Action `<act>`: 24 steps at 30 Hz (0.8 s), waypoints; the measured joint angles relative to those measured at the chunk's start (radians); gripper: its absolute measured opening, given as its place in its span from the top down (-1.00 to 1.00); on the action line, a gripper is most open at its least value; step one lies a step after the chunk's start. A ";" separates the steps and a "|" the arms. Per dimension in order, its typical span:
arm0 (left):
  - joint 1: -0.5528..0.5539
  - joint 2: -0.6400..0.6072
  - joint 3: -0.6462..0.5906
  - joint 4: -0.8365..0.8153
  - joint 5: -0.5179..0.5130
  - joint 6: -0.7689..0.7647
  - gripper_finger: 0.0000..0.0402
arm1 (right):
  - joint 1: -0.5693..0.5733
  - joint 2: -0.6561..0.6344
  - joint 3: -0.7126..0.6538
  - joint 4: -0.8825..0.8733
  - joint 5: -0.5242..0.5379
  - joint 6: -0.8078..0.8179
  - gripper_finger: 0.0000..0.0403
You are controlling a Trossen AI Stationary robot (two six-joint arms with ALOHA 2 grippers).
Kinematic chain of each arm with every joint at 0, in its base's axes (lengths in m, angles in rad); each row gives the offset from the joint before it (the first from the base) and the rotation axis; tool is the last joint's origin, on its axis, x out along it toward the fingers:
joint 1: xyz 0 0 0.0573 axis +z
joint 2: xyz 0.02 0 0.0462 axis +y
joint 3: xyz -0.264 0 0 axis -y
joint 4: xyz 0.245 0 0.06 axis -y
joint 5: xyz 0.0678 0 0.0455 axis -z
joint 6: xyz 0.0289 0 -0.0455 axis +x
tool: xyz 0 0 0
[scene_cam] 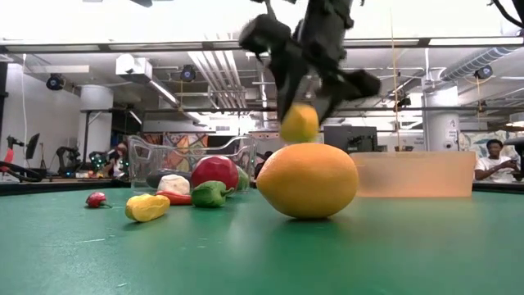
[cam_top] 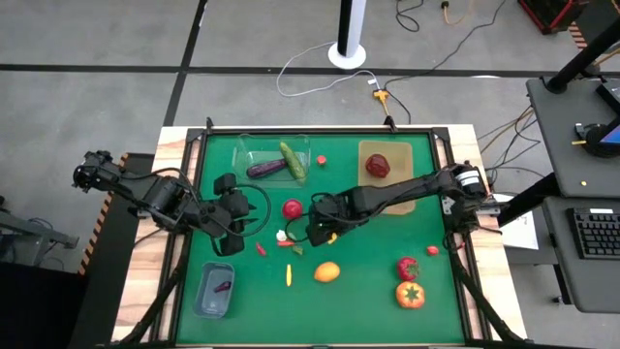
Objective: Sort produce into baskets
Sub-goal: Put the top yellow lemon into the orange bin
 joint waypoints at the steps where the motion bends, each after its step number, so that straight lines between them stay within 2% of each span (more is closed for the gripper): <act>1: 0.000 0.000 0.000 0.000 0.008 0.000 0.42 | -0.009 -0.005 0.026 -0.022 0.004 -0.021 0.03; 4: 0.000 -0.001 0.000 0.001 0.010 -0.005 0.42 | -0.049 -0.020 0.111 -0.121 0.040 -0.092 0.03; 9: 0.000 -0.002 0.000 0.001 0.001 -0.017 0.42 | -0.155 -0.022 0.270 -0.399 0.117 -0.256 0.03; 14: 0.000 -0.002 0.000 0.000 -0.055 -0.061 0.42 | -0.288 -0.023 0.364 -0.649 0.278 -0.421 0.02; 16: 0.000 -0.002 0.000 0.000 -0.064 -0.074 0.42 | -0.350 -0.026 0.365 -0.663 0.312 -0.486 0.03; 21: 0.000 -0.002 0.000 -0.013 -0.143 -0.080 0.42 | -0.521 -0.052 0.279 -0.638 0.263 -0.609 0.03; 24: 0.001 -0.002 0.000 -0.035 -0.147 -0.100 0.42 | -0.614 -0.068 0.194 -0.629 0.258 -0.650 0.02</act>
